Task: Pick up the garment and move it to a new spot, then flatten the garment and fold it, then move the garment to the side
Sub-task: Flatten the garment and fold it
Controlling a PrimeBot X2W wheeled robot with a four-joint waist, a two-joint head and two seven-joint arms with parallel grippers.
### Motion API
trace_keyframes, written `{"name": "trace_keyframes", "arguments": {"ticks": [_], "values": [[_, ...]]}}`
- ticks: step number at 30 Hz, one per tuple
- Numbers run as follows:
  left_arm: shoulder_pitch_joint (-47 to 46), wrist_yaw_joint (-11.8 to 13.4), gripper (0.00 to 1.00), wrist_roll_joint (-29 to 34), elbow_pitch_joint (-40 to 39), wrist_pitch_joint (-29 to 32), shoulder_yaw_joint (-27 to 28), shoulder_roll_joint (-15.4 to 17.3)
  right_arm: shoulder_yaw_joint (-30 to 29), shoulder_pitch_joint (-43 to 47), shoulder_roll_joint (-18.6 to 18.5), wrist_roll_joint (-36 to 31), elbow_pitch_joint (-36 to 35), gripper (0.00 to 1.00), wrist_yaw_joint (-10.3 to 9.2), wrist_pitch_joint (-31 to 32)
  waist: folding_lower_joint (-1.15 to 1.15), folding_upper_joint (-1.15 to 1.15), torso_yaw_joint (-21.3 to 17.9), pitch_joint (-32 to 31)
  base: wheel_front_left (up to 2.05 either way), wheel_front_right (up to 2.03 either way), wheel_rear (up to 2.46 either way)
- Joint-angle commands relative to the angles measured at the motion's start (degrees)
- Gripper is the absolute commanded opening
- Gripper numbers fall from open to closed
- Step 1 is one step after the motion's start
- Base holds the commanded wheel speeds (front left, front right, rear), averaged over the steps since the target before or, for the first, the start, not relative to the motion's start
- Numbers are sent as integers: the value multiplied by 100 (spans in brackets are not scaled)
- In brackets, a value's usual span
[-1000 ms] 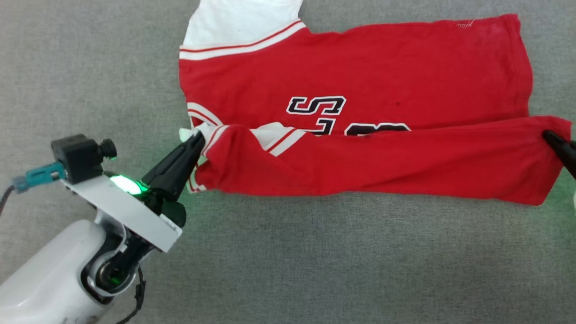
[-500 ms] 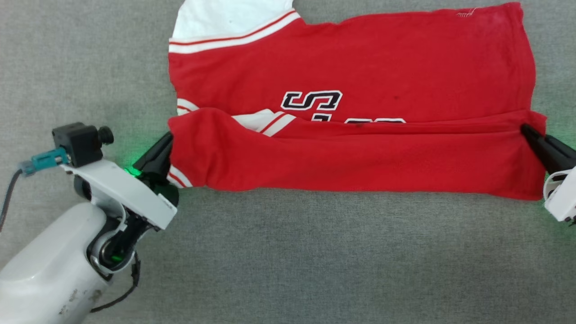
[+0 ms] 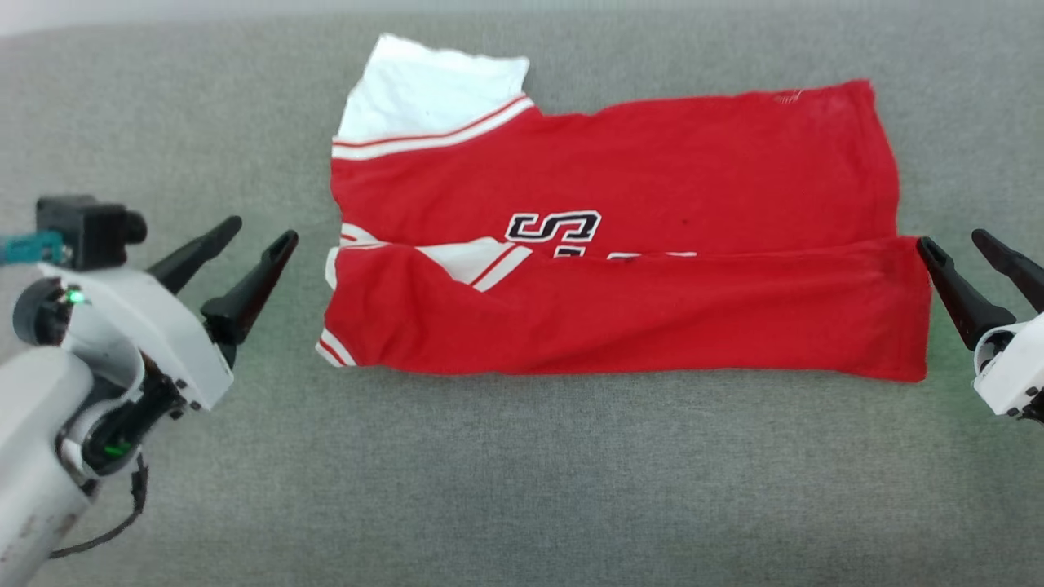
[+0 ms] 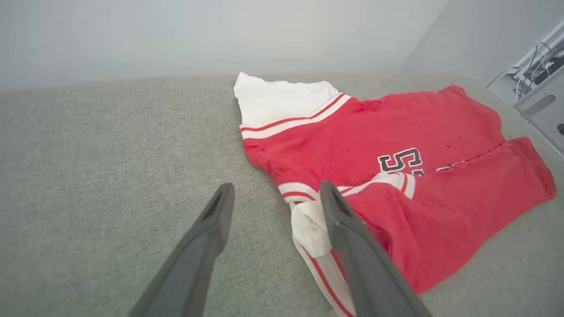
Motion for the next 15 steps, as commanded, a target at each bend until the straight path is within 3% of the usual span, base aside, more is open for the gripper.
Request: {"name": "trace_keyframes", "arguments": {"ticks": [1, 9, 15], "values": [[-69, 73, 100, -25, -97, 165, -45, 41, -19, 72, 7, 25, 1, 100, -9, -45, 0, 0, -17, -245, 0, 0, 0], [-153, 788, 100, -1168, -1441, 2691, -413, 420, 3, 131, 40, 15, -160, 100, -9, -36, 0, 0, -76, -354, 0, 0, 0], [-296, 1290, 100, -1320, -1520, 3347, -551, 422, 75, 43, 100, 16, -308, 100, -9, 6, 0, 0, -299, -152, 0, 0, 0]]}}
